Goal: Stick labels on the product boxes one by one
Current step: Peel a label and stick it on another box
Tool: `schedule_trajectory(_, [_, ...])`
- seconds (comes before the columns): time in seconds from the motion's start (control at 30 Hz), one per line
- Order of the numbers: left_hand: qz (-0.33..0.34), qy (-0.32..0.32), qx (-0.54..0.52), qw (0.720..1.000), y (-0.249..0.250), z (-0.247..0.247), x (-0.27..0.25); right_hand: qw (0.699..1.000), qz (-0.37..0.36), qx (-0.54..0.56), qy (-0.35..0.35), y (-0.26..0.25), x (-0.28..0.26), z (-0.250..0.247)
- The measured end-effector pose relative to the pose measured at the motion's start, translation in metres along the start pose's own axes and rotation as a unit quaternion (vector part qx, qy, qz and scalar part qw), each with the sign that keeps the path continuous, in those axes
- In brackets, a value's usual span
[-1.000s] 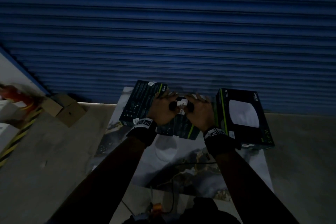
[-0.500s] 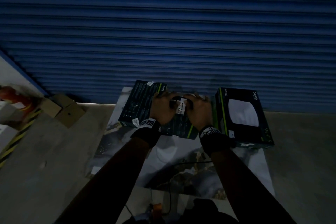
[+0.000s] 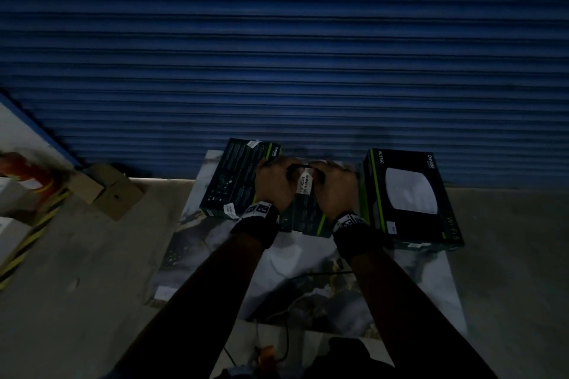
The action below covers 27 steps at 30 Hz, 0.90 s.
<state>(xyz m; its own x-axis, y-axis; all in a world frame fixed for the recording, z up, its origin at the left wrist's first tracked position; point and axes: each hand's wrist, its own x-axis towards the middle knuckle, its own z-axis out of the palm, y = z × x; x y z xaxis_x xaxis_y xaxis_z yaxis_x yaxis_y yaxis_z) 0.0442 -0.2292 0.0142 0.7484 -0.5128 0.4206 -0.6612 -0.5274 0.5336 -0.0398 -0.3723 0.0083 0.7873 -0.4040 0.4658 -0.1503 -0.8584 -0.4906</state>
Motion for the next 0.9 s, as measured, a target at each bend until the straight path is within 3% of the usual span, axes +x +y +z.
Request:
schedule_trajectory(0.13, [0.044, -0.064, -0.022, 0.997, -0.007, -0.011, -0.01, 0.998, -0.017, -0.011, -0.054, 0.01, -0.002, -0.003])
schedule_trajectory(0.23, [0.059, -0.058, -0.018, 0.996, -0.005, -0.016, -0.013, 0.996, -0.029, -0.023, -0.082, 0.01, -0.008, -0.006])
schedule_trajectory(0.33, [0.047, -0.013, -0.008, 0.999, 0.002, -0.012, -0.011, 0.998, -0.013, 0.005, -0.056, 0.006, -0.007, -0.005])
schedule_trajectory(0.47, [-0.005, -0.008, 0.003, 1.0, -0.002, 0.002, -0.007, 1.0, -0.007, 0.012, -0.016, -0.002, -0.005, -0.005])
schedule_trajectory(0.63, [0.029, -0.018, -0.011, 0.999, -0.009, 0.001, -0.007, 1.0, -0.016, 0.008, -0.005, 0.0, -0.004, -0.003])
schedule_trajectory(0.77, [0.04, -0.025, 0.004, 0.999, -0.011, -0.001, -0.013, 0.997, -0.053, 0.004, -0.064, 0.015, -0.009, -0.004])
schedule_trajectory(0.9, [-0.014, 0.0, 0.054, 0.998, 0.0, 0.006, -0.011, 0.99, -0.04, 0.008, -0.134, 0.016, -0.006, -0.011])
